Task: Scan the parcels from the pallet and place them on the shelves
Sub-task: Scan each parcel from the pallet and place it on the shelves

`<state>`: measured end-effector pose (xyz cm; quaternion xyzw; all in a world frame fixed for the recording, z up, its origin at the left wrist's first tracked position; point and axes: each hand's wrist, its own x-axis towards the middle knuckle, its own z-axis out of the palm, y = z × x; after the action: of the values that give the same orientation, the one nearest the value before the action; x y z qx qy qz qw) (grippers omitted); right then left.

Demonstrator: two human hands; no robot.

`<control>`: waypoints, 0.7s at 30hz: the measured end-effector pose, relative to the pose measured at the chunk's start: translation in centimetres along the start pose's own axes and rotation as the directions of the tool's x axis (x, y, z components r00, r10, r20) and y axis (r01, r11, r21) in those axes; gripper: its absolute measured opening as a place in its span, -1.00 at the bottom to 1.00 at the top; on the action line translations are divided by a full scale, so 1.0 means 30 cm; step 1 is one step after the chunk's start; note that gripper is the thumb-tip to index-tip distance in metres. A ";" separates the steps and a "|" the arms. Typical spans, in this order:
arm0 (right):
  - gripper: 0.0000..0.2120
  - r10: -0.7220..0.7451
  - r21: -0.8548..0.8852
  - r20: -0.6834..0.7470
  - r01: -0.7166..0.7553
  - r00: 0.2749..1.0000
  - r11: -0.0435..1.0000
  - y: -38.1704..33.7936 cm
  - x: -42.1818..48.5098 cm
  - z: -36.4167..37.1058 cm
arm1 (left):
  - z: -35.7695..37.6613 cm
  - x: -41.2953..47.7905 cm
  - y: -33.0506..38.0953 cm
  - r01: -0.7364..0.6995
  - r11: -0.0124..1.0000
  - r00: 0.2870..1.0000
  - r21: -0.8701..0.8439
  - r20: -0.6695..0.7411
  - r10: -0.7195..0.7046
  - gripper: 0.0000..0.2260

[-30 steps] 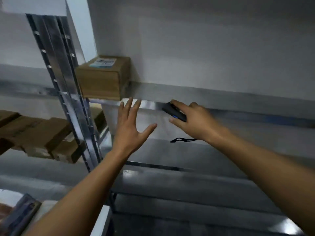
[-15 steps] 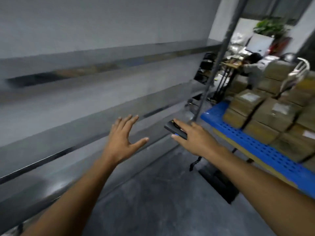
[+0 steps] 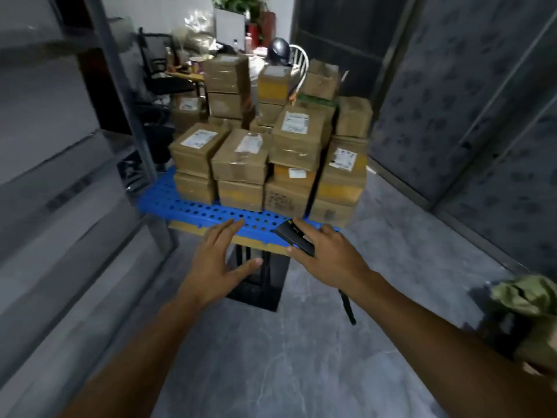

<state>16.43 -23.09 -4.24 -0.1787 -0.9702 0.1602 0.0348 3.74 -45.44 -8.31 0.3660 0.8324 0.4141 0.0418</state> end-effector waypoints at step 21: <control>-0.31 0.431 0.114 -0.239 -0.415 0.870 0.903 1.087 0.616 -0.162 | 0.843 1.087 0.198 -0.139 0.988 0.985 -0.061 0.094 0.145 -0.20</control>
<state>10.72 13.81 -9.98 -0.4047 -0.8894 0.1679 0.1301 -7.20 -5.47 -12.94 0.4430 0.7897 0.4197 0.0629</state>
